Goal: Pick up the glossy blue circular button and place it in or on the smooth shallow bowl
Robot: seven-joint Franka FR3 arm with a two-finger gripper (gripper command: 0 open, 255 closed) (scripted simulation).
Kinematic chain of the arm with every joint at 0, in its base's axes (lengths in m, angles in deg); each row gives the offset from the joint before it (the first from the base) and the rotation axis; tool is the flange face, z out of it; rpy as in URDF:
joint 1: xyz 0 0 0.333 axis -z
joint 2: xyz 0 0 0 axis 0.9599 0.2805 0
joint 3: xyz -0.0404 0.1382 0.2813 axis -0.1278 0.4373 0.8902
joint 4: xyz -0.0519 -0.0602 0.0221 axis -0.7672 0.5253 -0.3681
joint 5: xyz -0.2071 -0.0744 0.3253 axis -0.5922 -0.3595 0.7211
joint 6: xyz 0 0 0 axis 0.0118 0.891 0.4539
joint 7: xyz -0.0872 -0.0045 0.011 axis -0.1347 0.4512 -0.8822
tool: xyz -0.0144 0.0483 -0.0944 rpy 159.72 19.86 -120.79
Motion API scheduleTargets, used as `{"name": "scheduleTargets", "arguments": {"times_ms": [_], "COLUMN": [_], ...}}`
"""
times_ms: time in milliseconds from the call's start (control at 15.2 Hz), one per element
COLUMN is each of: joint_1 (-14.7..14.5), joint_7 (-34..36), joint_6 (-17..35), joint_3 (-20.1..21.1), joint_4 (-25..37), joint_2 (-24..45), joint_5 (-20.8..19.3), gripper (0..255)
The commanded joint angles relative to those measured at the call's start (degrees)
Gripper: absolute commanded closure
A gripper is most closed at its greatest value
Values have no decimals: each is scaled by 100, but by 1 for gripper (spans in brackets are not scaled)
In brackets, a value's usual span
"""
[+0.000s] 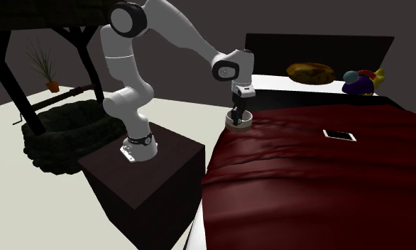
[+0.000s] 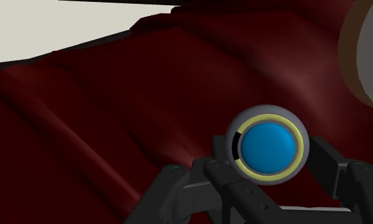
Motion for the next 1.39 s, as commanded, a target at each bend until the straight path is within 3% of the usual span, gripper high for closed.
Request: {"name": "scheduleTargets", "arguments": {"times_ms": [0, 528, 924, 1320], "joint_1": [-125, -773, -1475, -1559], "joint_7": [299, 1725, 2814, 2945], "joint_6": [-21, -168, -452, -73], "joint_3": [129, 592, 739, 636], "joint_4": [111, 910, 1857, 1699], "joint_2": [97, 866, 1705, 1970], "joint_5": [-62, -619, -1216, -1423], "gripper": [255, 255, 255, 255]}}
